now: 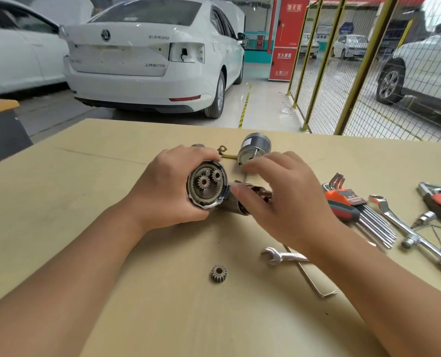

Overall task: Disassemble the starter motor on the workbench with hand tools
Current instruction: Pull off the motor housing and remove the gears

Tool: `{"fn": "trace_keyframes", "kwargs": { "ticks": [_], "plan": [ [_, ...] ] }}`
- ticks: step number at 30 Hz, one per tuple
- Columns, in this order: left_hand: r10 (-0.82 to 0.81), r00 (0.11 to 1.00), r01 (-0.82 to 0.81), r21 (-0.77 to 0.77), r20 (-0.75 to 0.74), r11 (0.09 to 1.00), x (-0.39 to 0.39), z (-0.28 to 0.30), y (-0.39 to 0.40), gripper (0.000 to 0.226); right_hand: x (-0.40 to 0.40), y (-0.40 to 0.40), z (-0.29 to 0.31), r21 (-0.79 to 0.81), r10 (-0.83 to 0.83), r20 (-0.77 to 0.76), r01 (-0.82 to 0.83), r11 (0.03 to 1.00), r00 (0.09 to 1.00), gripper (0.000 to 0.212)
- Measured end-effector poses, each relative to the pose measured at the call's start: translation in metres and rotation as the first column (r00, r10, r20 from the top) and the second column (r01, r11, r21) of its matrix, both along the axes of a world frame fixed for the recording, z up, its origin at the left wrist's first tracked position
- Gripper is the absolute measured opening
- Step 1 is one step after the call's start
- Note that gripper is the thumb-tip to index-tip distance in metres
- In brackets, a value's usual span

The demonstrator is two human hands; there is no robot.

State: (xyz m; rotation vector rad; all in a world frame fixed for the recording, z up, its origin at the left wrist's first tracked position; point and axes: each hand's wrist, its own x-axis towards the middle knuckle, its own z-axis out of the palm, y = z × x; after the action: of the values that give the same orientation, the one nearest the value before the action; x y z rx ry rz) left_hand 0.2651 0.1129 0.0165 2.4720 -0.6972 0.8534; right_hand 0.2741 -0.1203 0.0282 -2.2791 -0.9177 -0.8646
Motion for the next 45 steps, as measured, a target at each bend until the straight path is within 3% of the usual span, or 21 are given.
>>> {"fn": "trace_keyframes", "kwargs": {
  "ticks": [5, 16, 22, 24, 27, 32, 36, 38, 40, 42, 45],
  "plan": [
    [0.023, 0.995, -0.034, 0.114, 0.100, 0.993, -0.004, 0.000, -0.015, 0.067, -0.007, 0.007, -0.002, -0.173, -0.046, -0.005, 0.044, 0.984, 0.999, 0.033],
    [0.012, 0.993, -0.029, 0.141, 0.120, 0.990, -0.005, -0.003, -0.020, 0.064, -0.008, 0.012, -0.001, -0.132, -0.038, 0.040, 0.043, 0.990, 0.999, 0.026],
    [0.001, 0.999, -0.002, 0.030, 0.041, 1.000, -0.002, -0.004, -0.017, 0.067, -0.016, 0.011, 0.009, -0.058, -0.004, 0.026, 0.005, 0.998, 1.000, 0.021],
    [0.005, 1.000, -0.005, -0.054, 0.003, 0.999, 0.002, -0.004, -0.012, 0.073, -0.020, 0.006, 0.019, -0.158, 0.055, -0.061, -0.064, 0.985, 0.997, 0.023],
    [0.027, 0.998, -0.037, -0.159, -0.064, 0.987, 0.006, -0.003, -0.006, 0.082, -0.026, 0.003, 0.025, -0.508, 0.080, -0.153, -0.148, 0.849, 0.985, 0.027],
    [0.057, 0.996, -0.070, -0.185, -0.070, 0.980, 0.010, -0.006, -0.004, 0.083, -0.033, 0.015, 0.015, -0.645, 0.066, -0.226, -0.201, 0.737, 0.972, 0.028],
    [0.044, 0.998, -0.049, -0.118, -0.046, 0.992, 0.009, -0.005, -0.005, 0.085, -0.029, 0.013, 0.009, -0.589, 0.073, -0.345, -0.277, 0.759, 0.936, 0.028],
    [0.035, 0.999, -0.038, -0.091, -0.032, 0.995, 0.007, -0.005, -0.007, 0.083, -0.027, 0.011, 0.010, -0.464, 0.158, -0.347, -0.315, 0.828, 0.925, 0.036],
    [0.022, 0.999, -0.024, -0.061, -0.023, 0.998, 0.004, -0.003, -0.011, 0.079, -0.025, 0.011, 0.009, -0.210, 0.239, -0.281, -0.302, 0.930, 0.929, 0.028],
    [0.024, 0.999, -0.024, -0.012, -0.028, 1.000, 0.002, -0.002, -0.014, 0.076, -0.024, 0.014, 0.005, 0.018, 0.197, -0.144, -0.196, 0.980, 0.970, 0.015],
    [0.018, 1.000, -0.017, 0.046, -0.014, 0.999, -0.001, -0.003, -0.015, 0.072, -0.022, 0.021, -0.003, 0.124, 0.087, -0.064, -0.078, 0.989, 0.994, 0.015]
  ]
}}
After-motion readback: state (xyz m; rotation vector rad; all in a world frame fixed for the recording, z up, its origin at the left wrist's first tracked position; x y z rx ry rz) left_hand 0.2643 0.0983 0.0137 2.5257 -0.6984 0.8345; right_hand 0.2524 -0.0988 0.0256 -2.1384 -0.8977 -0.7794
